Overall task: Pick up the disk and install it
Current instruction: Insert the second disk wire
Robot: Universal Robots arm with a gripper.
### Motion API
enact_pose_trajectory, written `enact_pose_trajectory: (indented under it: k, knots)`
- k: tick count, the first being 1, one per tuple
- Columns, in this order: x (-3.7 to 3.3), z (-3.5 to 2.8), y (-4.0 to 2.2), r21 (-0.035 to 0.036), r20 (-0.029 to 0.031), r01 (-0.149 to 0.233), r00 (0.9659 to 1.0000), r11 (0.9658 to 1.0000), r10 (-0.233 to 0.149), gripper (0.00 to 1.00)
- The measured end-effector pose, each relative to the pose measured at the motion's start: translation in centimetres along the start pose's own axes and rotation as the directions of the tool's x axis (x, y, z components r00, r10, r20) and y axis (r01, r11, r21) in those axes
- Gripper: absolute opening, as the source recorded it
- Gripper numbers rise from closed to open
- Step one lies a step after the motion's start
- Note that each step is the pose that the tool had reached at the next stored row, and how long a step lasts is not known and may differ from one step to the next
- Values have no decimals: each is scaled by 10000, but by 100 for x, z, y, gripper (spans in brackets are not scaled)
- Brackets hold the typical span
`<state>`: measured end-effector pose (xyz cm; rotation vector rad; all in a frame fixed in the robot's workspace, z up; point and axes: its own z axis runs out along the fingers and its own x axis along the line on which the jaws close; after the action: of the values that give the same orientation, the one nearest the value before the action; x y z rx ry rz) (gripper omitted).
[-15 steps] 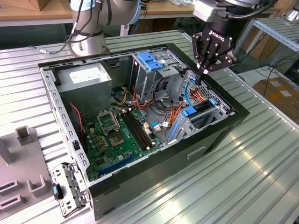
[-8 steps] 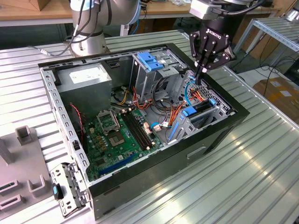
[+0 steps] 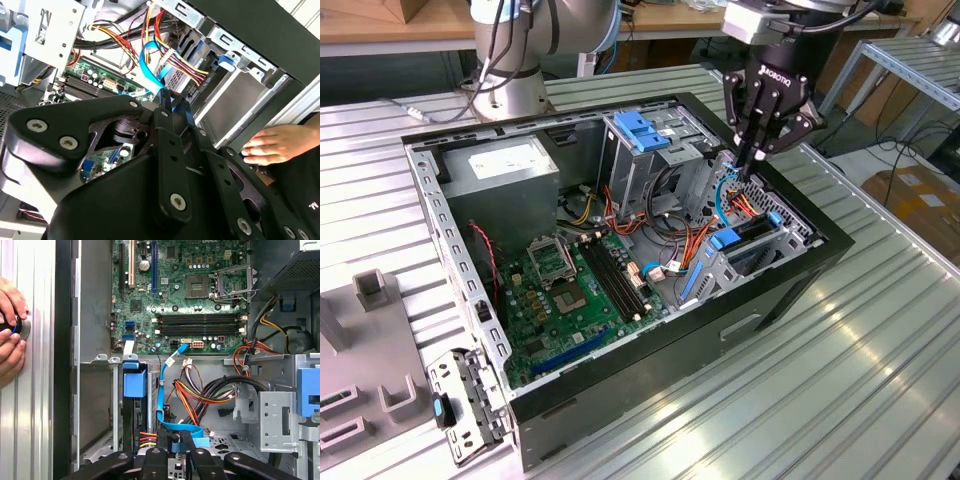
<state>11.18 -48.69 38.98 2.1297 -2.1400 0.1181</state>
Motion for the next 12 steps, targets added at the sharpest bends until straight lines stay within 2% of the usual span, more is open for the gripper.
enact_pose_trajectory:
  k: [1, 4, 6, 7, 9, 11, 12]
  knots:
    - [-5, 8, 0, 0, -40, 0, 10000, 10000, 0, 25]
    - [-28, 30, -1, 1, -316, -8, 9995, 10000, 8, 25]
    - [-51, 47, -1, 2, -722, -20, 9974, 10000, 20, 25]
    - [-62, 59, -2, 3, -847, -23, 9964, 10000, 24, 25]
    - [-74, 83, -3, 4, -961, -27, 9954, 10000, 27, 25]
    - [-99, 133, -5, 5, -1087, -31, 9941, 10000, 31, 25]
    - [-105, 140, -5, 5, -1119, -32, 9937, 10000, 32, 25]
